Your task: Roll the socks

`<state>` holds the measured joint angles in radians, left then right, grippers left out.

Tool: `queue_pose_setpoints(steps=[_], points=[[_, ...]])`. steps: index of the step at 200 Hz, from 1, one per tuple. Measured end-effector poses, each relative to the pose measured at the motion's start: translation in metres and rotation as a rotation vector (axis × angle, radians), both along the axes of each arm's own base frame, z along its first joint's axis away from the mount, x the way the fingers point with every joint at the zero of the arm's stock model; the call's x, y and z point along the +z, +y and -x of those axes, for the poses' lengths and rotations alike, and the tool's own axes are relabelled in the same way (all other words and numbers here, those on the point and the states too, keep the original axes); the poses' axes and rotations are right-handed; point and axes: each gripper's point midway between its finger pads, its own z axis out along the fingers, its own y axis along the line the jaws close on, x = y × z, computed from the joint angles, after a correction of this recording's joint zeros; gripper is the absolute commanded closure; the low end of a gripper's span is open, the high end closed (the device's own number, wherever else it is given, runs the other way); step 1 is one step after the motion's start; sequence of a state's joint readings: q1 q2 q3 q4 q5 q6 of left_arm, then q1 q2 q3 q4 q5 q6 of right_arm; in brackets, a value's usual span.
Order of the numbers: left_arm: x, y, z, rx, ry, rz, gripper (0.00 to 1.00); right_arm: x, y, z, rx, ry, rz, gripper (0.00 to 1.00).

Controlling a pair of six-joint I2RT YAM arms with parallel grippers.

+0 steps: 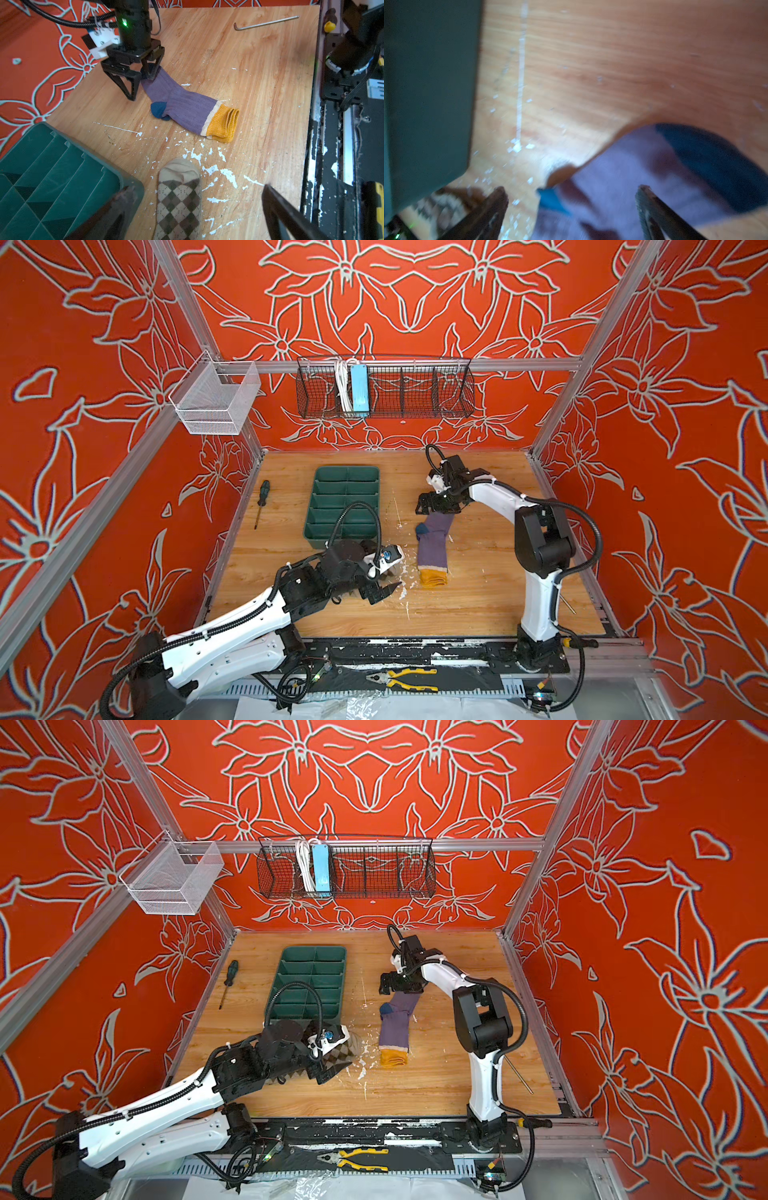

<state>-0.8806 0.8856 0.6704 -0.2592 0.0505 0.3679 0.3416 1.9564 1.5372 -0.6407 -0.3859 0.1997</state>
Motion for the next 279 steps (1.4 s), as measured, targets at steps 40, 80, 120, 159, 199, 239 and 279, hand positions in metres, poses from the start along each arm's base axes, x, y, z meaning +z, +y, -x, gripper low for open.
queue_pose_setpoints(steps=[40, 80, 120, 159, 199, 239, 279], points=[[-0.006, -0.004, 0.000, -0.023, -0.001, -0.024, 0.11, 0.116, -0.025, 0.055, 0.024, -0.284, -0.073, 0.02], [0.001, -0.003, 0.014, -0.118, -0.069, 0.000, 0.16, 0.144, -0.035, 0.156, 0.226, -0.616, -0.058, 0.05], [-0.006, 0.009, 0.031, -0.208, -0.164, -0.038, 0.16, 0.096, -0.029, 0.212, 0.558, -0.730, 0.114, 0.12], [-0.006, 0.014, 0.032, -0.236, -0.227, -0.085, 0.16, 0.030, -0.013, 0.228, 0.905, -0.696, 0.370, 0.14], [-0.004, 0.017, 0.031, -0.237, -0.259, -0.099, 0.16, -0.023, -0.009, 0.232, 1.123, -0.664, 0.546, 0.16], [-0.007, 0.018, 0.031, -0.240, -0.265, -0.117, 0.16, -0.049, -0.007, 0.221, 1.167, -0.660, 0.636, 0.24], [-0.009, 0.018, 0.030, -0.243, -0.264, -0.126, 0.17, -0.062, -0.004, 0.209, 1.168, -0.662, 0.688, 0.42]])
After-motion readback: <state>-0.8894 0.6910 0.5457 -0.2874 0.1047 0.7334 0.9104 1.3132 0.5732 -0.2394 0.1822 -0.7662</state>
